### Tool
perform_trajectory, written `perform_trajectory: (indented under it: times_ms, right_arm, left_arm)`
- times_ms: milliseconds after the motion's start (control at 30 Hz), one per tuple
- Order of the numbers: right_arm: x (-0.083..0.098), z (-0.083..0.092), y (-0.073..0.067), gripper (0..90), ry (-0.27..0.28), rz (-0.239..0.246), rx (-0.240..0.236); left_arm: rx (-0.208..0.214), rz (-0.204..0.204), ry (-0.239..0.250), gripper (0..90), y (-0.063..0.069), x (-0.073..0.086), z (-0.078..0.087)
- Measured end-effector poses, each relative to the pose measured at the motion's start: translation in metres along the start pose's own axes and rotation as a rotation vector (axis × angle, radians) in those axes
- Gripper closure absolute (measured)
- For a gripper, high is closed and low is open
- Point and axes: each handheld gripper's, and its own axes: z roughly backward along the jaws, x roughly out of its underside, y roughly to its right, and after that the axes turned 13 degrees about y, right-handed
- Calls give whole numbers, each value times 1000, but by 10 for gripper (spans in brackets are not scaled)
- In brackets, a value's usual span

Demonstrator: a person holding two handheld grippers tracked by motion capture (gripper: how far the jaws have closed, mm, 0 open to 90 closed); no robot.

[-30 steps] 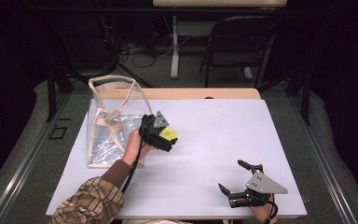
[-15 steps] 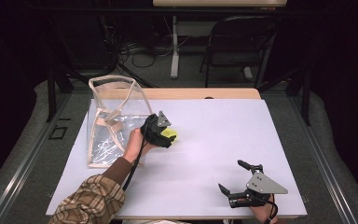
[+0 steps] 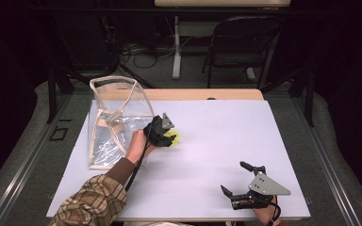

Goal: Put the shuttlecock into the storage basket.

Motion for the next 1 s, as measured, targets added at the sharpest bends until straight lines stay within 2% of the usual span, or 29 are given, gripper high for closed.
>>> perform_trajectory:
  times_ms: [333,600,900,1000]
  right_arm:
    - [0,0,0,1,-3,-1,-1]
    - [0,0,0,1,-3,-2,-1]
    - [0,0,0,1,-3,-2,-1]
    - [0,0,0,1,-2,-2,1]
  left_arm:
    - [4,-4,-23,624,0,3,-6]
    - [-9,2,-26,718,-2,5,-7]
    - [-65,-37,-29,818,-4,1,-5]
    - [-72,-34,-31,863,-6,1,-4]
